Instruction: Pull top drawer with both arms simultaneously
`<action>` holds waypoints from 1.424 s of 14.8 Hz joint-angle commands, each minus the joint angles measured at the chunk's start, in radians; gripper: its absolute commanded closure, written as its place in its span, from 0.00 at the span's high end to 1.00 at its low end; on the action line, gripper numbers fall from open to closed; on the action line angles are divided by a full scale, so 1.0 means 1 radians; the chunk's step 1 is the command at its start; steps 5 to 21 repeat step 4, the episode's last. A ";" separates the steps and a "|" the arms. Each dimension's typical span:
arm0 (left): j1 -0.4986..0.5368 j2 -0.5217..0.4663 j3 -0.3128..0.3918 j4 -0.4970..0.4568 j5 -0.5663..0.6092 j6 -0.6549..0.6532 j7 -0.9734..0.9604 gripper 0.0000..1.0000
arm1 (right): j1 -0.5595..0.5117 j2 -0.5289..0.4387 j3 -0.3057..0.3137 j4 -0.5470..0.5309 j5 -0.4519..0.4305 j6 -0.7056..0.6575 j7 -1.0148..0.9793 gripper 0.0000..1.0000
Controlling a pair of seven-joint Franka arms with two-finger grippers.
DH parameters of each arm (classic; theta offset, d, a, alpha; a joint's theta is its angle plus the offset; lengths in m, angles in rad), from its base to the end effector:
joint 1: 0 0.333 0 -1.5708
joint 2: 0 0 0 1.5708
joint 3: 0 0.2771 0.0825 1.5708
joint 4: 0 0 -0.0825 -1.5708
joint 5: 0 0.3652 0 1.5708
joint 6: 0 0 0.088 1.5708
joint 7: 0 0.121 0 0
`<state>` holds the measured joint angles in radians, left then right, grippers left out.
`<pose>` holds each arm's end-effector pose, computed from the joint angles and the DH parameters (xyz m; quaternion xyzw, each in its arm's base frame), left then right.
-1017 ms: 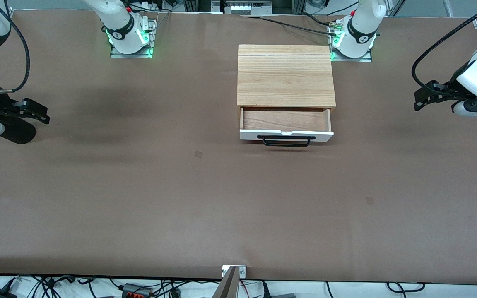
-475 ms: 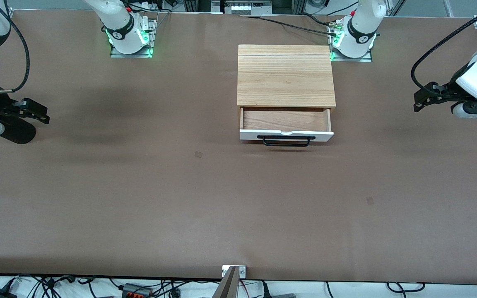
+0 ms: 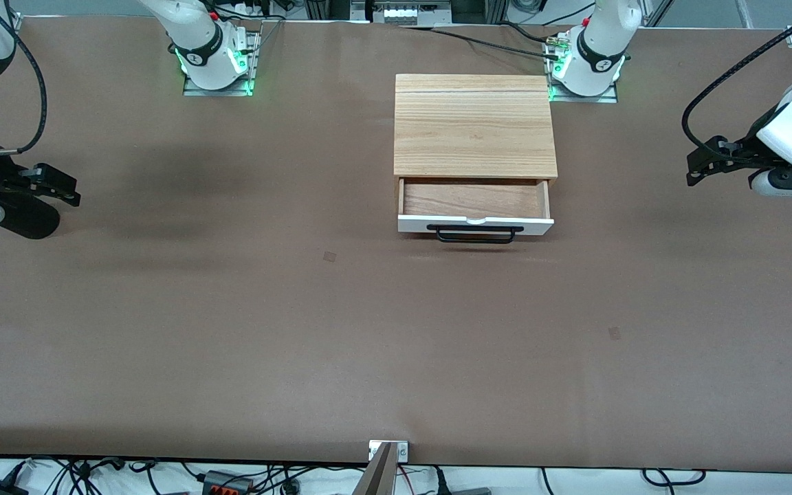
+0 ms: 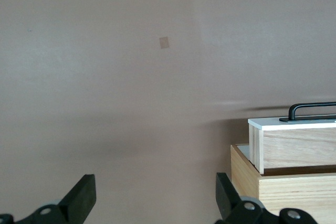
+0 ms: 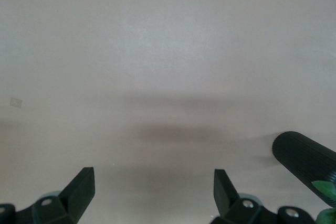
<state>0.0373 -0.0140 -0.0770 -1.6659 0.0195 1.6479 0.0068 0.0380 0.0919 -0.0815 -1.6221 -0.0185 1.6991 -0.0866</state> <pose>0.5365 -0.0193 0.5425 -0.9997 0.0240 0.0019 0.0103 0.5664 -0.0252 0.5088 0.9996 0.0229 -0.0081 0.0124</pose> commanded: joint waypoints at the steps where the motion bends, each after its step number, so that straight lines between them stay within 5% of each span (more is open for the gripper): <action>1: -0.007 0.016 -0.001 0.034 0.022 -0.026 -0.005 1.00 | -0.007 -0.004 0.003 0.011 -0.001 -0.006 -0.009 1.00; 21: -0.008 0.016 -0.001 0.034 0.022 -0.026 -0.005 1.00 | -0.007 -0.003 0.005 0.011 0.002 -0.006 -0.007 1.00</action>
